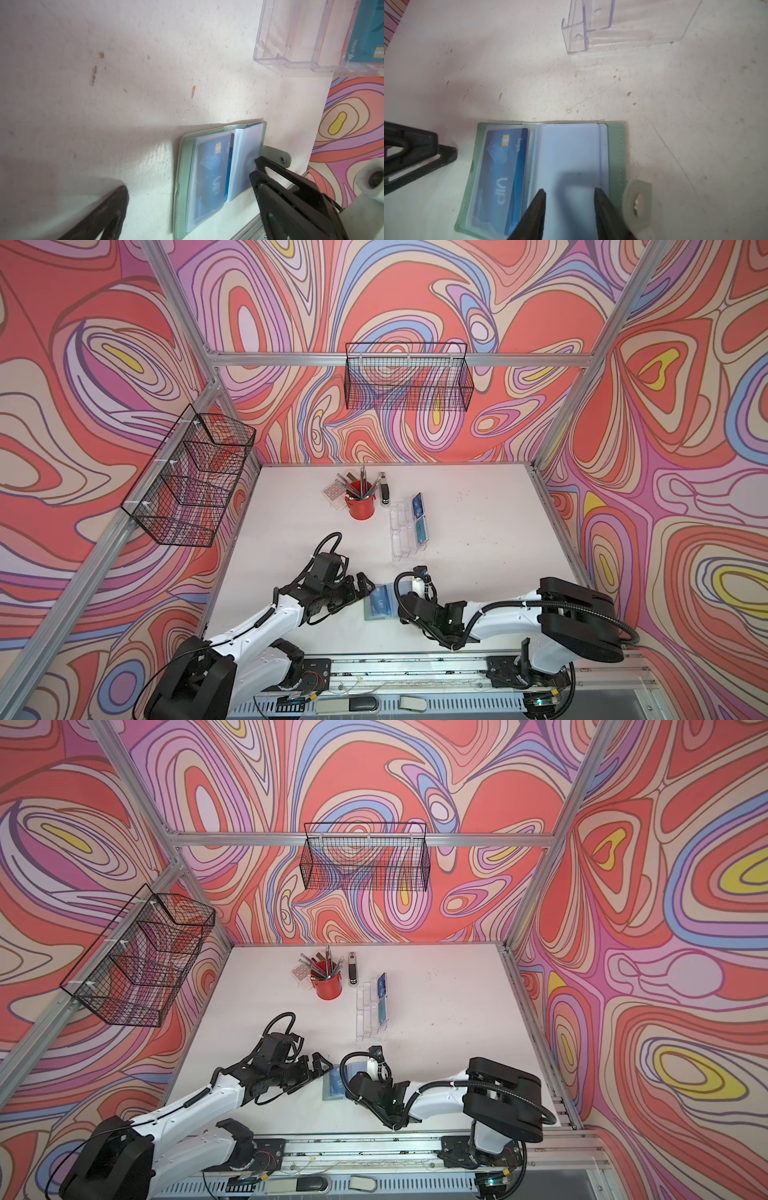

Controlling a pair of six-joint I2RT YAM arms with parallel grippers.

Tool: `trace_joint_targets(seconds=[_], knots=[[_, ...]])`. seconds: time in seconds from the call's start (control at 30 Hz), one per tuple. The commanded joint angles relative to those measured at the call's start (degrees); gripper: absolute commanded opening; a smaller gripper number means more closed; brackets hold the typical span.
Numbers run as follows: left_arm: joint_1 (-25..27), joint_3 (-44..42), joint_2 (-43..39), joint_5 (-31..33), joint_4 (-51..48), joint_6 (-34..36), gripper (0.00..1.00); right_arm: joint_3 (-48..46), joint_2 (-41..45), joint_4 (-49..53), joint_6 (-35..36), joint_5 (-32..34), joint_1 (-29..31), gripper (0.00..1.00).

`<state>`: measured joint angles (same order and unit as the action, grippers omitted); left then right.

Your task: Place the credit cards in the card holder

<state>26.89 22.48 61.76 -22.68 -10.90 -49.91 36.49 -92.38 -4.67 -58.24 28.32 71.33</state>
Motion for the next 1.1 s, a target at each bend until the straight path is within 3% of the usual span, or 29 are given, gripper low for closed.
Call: trace_joint_targets(seconds=[0.0, 0.2, 0.5, 1.07], knots=[[-0.41, 1.68, 1.46, 1.06, -5.43, 2.14, 0.96, 1.42, -2.59, -0.15, -0.98, -0.43, -0.38, 0.41], [-0.39, 0.32, 4.28, -2.01, -0.08, 0.22, 0.93, 2.75, -2.73, 2.45, -0.95, 0.35, -0.6, 0.4], [-0.44, 0.07, 1.98, 0.57, -2.54, -0.53, 0.92, -1.04, 3.43, 3.27, -2.58, 3.46, -0.58, 0.42], [-0.37, -0.06, -1.12, 0.71, -3.7, -0.98, 0.92, 2.87, -3.14, -1.5, 0.28, -2.06, -0.58, 0.41]])
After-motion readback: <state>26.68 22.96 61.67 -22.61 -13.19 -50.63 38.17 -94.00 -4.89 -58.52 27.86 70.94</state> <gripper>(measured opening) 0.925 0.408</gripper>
